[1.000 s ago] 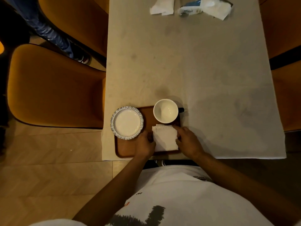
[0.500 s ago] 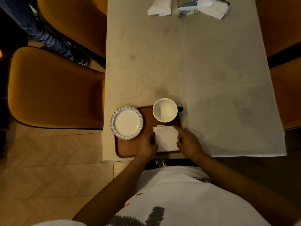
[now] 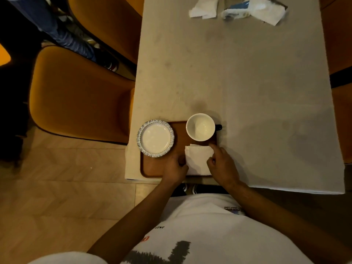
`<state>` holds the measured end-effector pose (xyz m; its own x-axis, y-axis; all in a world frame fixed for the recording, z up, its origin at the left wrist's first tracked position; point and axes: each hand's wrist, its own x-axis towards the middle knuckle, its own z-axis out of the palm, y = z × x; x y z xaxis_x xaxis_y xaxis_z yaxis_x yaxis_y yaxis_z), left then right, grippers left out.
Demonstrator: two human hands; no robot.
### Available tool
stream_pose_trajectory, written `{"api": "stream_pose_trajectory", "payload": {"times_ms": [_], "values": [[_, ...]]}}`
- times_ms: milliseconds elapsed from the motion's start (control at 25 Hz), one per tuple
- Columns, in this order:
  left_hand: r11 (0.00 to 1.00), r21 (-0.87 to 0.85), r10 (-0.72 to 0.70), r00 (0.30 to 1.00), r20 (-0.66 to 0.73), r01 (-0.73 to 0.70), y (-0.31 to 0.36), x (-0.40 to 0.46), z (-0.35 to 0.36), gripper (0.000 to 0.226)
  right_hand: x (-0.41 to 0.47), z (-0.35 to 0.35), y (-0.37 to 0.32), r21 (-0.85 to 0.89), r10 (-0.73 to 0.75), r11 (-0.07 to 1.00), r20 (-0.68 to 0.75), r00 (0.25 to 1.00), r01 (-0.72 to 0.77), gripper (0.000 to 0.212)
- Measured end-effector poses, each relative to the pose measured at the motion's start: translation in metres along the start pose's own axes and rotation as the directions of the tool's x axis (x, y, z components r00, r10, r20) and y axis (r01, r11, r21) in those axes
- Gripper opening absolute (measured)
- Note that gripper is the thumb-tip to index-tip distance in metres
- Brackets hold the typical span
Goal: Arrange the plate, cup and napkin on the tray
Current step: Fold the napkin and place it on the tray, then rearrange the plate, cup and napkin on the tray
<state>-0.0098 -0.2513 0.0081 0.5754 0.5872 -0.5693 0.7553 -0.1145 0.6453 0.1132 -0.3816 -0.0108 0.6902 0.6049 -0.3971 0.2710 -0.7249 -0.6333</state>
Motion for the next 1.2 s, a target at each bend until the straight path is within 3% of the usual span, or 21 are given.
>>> {"api": "stream_pose_trajectory", "payload": {"times_ms": [160,280,440,600,680,800,960,1200], "values": [[0.996,-0.032,-0.082,0.988,-0.128,0.079,-0.013,-0.004,-0.019,0.018,0.01,0.018,-0.028,0.039,-0.123,0.992,0.077,0.989,0.12,0.036],[0.988,-0.082,-0.144,0.967,-0.211,0.129,-0.034,0.004,-0.042,0.017,0.022,0.034,-0.055,-0.013,-0.182,0.982,0.163,0.97,0.187,0.034],[0.973,-0.104,-0.224,0.944,-0.242,0.204,-0.059,0.021,-0.083,0.019,0.042,0.053,-0.095,-0.063,-0.145,0.986,0.164,0.976,0.157,0.033],[0.987,-0.057,-0.158,0.925,-0.345,0.147,-0.081,0.043,-0.119,0.024,0.059,0.071,-0.117,-0.097,-0.013,0.995,0.116,0.993,0.024,0.053],[0.986,-0.087,-0.16,0.935,-0.317,0.139,-0.089,0.056,-0.134,0.035,0.066,0.08,-0.122,-0.079,0.051,0.996,0.11,0.993,-0.043,0.063],[0.985,-0.128,-0.14,0.969,-0.203,0.115,-0.091,0.075,-0.146,0.043,0.074,0.09,-0.125,-0.035,0.104,0.994,0.075,0.992,-0.102,0.062],[0.99,-0.132,-0.075,0.988,-0.137,0.057,-0.094,0.087,-0.148,0.029,0.071,0.096,-0.129,0.015,0.125,0.992,0.018,0.992,-0.125,0.055],[0.989,-0.136,-0.066,0.993,-0.097,0.053,-0.099,0.089,-0.151,0.025,0.076,0.097,-0.125,0.033,0.165,0.986,0.028,0.986,-0.166,0.061]]}}
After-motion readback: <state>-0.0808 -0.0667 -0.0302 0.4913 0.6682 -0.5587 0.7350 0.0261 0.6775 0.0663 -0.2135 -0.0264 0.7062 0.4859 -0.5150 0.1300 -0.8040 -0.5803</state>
